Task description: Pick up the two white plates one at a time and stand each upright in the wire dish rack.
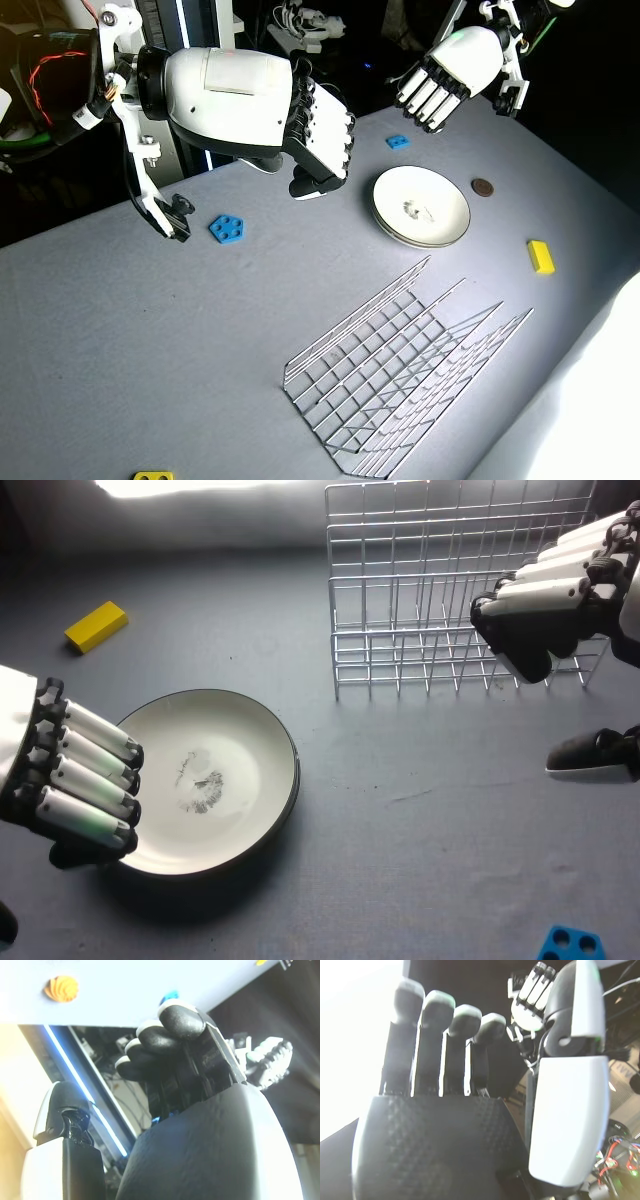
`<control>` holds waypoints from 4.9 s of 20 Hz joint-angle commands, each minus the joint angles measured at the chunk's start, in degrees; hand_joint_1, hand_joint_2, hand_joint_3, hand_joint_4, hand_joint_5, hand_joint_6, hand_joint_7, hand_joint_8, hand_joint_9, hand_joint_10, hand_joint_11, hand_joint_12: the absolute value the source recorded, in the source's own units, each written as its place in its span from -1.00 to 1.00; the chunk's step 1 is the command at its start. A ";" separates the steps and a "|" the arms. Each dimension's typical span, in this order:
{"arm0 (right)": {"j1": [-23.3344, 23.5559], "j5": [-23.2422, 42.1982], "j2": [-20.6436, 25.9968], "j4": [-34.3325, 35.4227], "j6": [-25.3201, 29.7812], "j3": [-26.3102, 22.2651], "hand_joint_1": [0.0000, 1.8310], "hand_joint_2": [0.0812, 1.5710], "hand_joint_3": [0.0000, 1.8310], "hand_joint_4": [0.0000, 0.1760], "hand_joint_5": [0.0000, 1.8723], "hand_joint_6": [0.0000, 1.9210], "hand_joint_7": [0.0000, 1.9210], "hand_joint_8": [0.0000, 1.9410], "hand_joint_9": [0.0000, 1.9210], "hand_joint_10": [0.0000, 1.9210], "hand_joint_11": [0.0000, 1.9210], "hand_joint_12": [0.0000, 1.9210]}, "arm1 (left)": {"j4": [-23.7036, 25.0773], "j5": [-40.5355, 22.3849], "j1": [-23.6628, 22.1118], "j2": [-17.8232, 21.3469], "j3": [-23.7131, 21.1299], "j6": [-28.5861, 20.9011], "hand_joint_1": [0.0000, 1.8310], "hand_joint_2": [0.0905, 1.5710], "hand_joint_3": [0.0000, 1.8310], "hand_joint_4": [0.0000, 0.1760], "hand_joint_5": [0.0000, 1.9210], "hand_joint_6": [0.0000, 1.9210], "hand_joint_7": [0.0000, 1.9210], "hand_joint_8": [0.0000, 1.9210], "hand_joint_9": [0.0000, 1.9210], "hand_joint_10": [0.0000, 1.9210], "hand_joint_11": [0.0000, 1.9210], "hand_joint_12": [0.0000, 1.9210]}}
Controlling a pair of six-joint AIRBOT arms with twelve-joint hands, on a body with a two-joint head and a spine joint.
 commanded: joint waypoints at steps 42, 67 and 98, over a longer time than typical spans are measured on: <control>-9.78 26.52 -11.03 5.11 -11.08 4.29 -1.00 0.44 -1.00 -1.00 -0.93 -0.99 -0.97 -0.99 -0.99 -1.00 -0.97 -0.99 | 14.95 10.69 -0.35 -9.89 13.42 -1.64 -1.00 0.21 -0.99 -1.00 -0.99 -1.00 -1.00 -1.00 -1.00 -1.00 -1.00 -1.00; -4.93 12.29 -20.57 -3.15 -20.87 12.55 -0.96 0.43 -1.00 -1.00 -0.99 -1.00 -1.00 -1.00 -1.00 -1.00 -1.00 -1.00 | 14.19 12.47 4.48 -13.87 20.19 0.85 -1.00 0.23 -0.99 -1.00 -1.00 -1.00 -1.00 -1.00 -1.00 -1.00 -1.00 -1.00; 4.17 -10.32 -30.63 -6.14 -31.66 16.81 -0.05 0.15 -1.00 -1.00 -1.00 -1.00 -1.00 -1.00 -1.00 -1.00 -1.00 -1.00 | 14.16 15.88 3.70 -20.68 16.51 2.12 -1.00 0.22 -1.00 -1.00 -1.00 -1.00 -1.00 -1.00 -1.00 -1.00 -1.00 -1.00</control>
